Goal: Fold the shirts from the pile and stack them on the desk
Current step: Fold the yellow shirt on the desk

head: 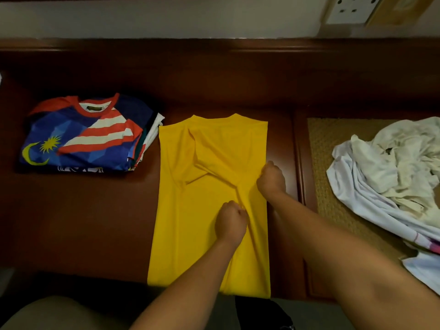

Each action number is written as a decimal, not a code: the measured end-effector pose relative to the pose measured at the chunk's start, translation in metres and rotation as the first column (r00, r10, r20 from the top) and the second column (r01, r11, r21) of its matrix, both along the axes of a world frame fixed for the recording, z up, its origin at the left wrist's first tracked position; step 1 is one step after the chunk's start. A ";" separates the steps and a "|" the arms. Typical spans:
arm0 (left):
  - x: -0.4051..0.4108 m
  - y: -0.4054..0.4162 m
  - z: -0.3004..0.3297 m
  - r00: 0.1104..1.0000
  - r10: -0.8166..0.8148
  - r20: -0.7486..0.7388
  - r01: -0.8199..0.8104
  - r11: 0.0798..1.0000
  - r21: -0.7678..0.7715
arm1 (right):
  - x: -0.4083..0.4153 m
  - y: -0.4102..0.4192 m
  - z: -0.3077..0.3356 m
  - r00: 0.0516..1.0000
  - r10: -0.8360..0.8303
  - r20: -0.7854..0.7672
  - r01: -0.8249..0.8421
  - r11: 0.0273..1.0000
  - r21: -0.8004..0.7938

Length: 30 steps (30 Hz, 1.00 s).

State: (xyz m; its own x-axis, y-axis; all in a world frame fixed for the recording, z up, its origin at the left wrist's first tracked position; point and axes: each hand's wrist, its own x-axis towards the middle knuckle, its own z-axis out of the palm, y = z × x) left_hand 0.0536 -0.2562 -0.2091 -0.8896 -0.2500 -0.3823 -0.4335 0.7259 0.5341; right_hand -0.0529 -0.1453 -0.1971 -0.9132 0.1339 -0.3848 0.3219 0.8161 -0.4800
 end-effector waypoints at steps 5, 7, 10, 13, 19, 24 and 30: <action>0.016 -0.025 0.005 0.918 0.394 0.043 -0.393 0.889 0.234 | -0.003 0.009 0.000 1.000 -0.021 -0.011 0.021 0.997 -0.075; 0.023 -0.029 0.006 0.916 0.391 0.089 -0.400 0.888 0.226 | -0.001 0.010 -0.002 0.999 -0.022 -0.034 0.019 0.996 -0.085; 0.019 -0.030 0.008 0.936 0.337 0.101 -0.351 0.912 0.213 | 0.007 0.009 -0.003 0.997 -0.048 -0.067 0.041 0.994 -0.105; 0.008 -0.024 0.007 0.978 0.183 0.096 -0.195 0.972 0.135 | 0.025 0.009 -0.003 0.993 0.026 -0.117 -0.036 0.995 -0.089; 0.011 -0.029 0.009 0.981 -0.153 0.118 0.174 0.967 -0.186 | 0.068 0.015 -0.003 0.958 0.288 -0.003 -0.273 0.913 0.302; 0.081 -0.081 0.026 1.000 0.005 -0.011 -0.005 1.000 0.013 | 0.140 0.010 0.013 0.981 0.141 -0.130 -0.147 0.989 -0.031; 0.219 -0.172 0.004 0.898 0.235 0.371 -0.310 0.938 0.155 | 0.279 -0.006 0.012 0.906 -0.408 0.113 0.418 0.820 -0.391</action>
State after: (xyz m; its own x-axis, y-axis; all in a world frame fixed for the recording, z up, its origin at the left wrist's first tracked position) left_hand 0.2727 -0.4286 -0.2048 -0.6023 -0.3465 -0.7191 -0.7807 0.4435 0.4403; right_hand 0.2265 -0.1510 -0.1855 -0.7971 0.3278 -0.5071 0.6007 0.3447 -0.7214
